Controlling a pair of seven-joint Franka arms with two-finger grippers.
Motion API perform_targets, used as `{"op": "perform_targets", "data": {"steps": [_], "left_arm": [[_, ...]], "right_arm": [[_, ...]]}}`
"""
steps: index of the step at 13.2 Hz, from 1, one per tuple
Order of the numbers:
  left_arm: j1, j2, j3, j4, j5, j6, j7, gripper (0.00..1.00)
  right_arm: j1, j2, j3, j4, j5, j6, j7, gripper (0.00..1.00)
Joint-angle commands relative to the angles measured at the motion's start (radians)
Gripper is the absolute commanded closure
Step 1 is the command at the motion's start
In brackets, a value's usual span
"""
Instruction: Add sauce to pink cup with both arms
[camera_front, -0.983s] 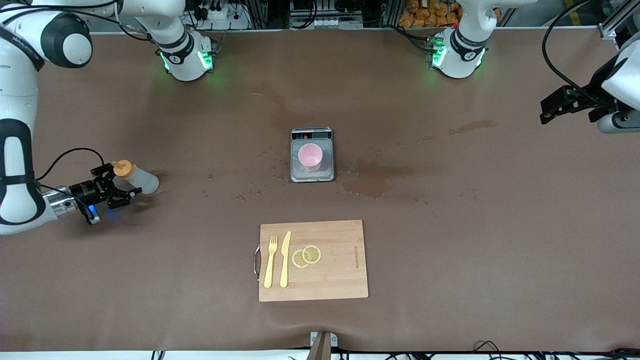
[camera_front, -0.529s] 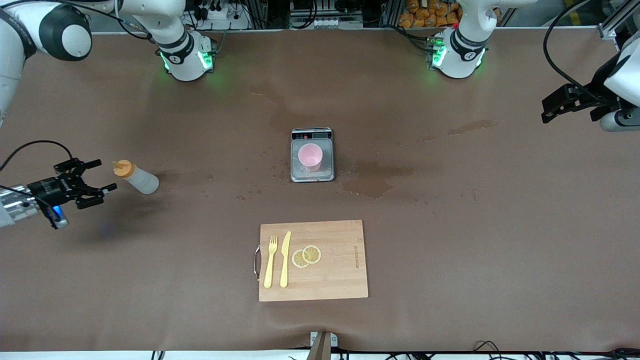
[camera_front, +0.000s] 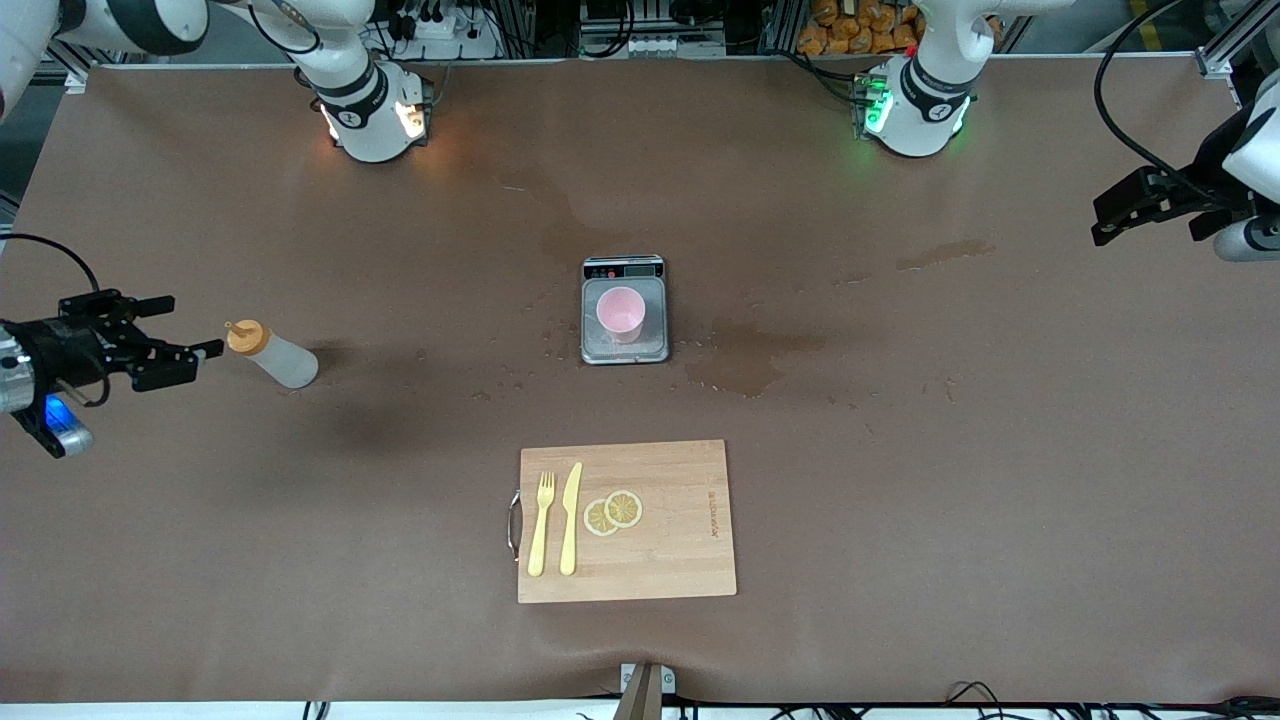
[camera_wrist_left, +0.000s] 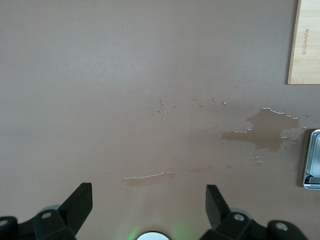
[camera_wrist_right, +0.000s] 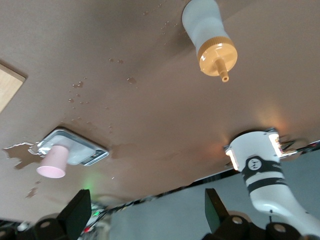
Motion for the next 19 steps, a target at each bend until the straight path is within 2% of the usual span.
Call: {"op": "perform_targets", "data": {"steps": [1, 3, 5, 6, 8, 11, 13, 16, 17, 19], "left_arm": [[0.008, -0.016, 0.0, -0.003, -0.012, -0.011, 0.019, 0.0], [0.01, -0.016, -0.002, -0.003, -0.013, -0.011, 0.019, 0.0], [0.01, -0.016, -0.002, -0.003, -0.015, -0.011, 0.019, 0.0], [0.01, -0.016, -0.002, -0.003, -0.015, -0.011, 0.017, 0.0], [0.013, -0.016, -0.002, 0.0, -0.015, -0.011, 0.019, 0.0], [0.022, -0.025, 0.0, 0.001, -0.016, -0.011, 0.02, 0.0], [0.022, -0.028, 0.0, 0.004, -0.009, -0.011, 0.019, 0.0], [0.021, -0.026, -0.002, 0.004, -0.01, -0.011, 0.008, 0.0], [0.021, -0.026, -0.002, 0.003, -0.013, -0.011, 0.007, 0.0], [0.019, -0.026, -0.002, 0.001, -0.015, -0.011, 0.005, 0.0]], "right_arm": [[0.106, -0.081, -0.007, -0.021, -0.084, 0.023, -0.002, 0.0], [0.154, -0.142, -0.002, -0.026, -0.12, 0.052, -0.002, 0.0], [0.272, -0.196, -0.002, -0.032, -0.256, 0.085, 0.001, 0.0], [0.307, -0.21, -0.005, -0.032, -0.294, 0.098, 0.003, 0.0], [0.295, -0.242, -0.005, -0.033, -0.291, 0.124, -0.031, 0.0], [0.23, -0.316, -0.007, -0.075, -0.288, 0.2, -0.264, 0.0], [0.214, -0.413, -0.007, -0.194, -0.288, 0.292, -0.315, 0.0], [0.215, -0.61, -0.007, -0.503, -0.289, 0.508, -0.379, 0.0], [0.217, -0.632, -0.007, -0.539, -0.289, 0.542, -0.378, 0.0], [0.209, -0.635, -0.01, -0.535, -0.292, 0.566, -0.396, 0.0]]}}
